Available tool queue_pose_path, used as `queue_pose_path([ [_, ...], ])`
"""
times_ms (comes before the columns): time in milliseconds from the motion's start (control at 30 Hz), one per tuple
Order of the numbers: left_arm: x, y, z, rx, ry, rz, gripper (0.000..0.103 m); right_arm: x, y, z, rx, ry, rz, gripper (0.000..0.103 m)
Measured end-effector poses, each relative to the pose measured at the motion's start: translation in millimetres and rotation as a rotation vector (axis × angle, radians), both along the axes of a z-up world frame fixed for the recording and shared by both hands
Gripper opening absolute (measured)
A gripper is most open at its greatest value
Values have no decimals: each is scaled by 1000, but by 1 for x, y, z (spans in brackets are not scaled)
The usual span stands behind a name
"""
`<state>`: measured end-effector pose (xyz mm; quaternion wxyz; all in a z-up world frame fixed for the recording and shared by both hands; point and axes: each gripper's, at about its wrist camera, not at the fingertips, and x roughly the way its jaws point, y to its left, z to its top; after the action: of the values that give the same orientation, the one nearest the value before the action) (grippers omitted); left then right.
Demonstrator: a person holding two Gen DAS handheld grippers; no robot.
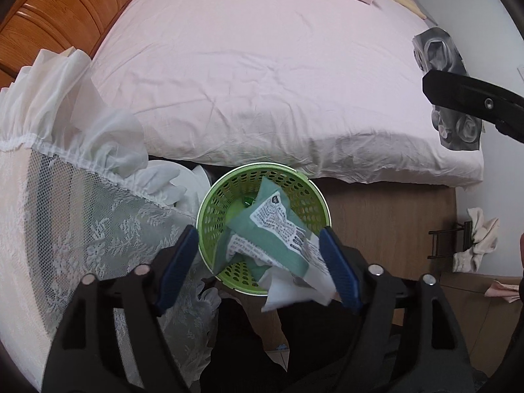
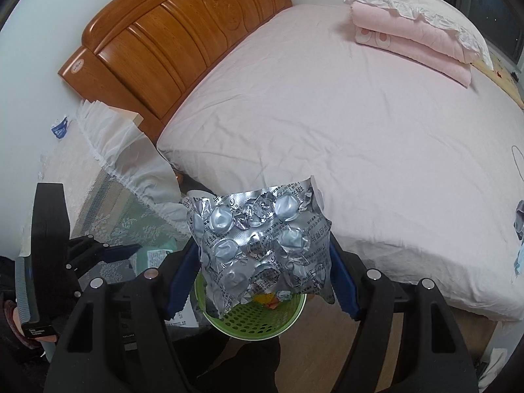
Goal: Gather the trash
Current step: 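Carry the wrapper and blister pack to the wastebasket and open both tools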
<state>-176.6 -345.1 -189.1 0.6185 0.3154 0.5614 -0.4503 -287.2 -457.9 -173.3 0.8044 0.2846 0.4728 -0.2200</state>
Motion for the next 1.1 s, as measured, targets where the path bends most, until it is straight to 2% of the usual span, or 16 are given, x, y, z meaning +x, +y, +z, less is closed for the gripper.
queue_pose_path([
  [100, -5, 2, 4, -15, -18, 10, 92, -5, -4, -7, 13, 4, 2, 72],
  [200, -5, 2, 7, -20, -28, 24, 95, -6, -4, -12, 21, 4, 4, 72],
  [500, -3, 5, 11, -10, -47, 67, 95, -5, -4, -17, 25, -1, 30, 73],
  [633, 5, 12, 16, -16, -66, 111, 95, 2, -1, -26, 22, 30, 55, 73],
  [767, 24, 31, 26, -29, -97, 210, 95, 16, 8, -50, 45, 87, 102, 73],
  [933, 46, 61, 51, -85, -156, 336, 95, 37, 33, -98, 109, 169, 191, 76],
  [1000, 52, 71, 60, -107, -179, 371, 95, 45, 45, -116, 119, 210, 221, 91],
  [1100, 60, 82, 72, -135, -203, 410, 95, 58, 62, -137, 117, 276, 253, 95],
])
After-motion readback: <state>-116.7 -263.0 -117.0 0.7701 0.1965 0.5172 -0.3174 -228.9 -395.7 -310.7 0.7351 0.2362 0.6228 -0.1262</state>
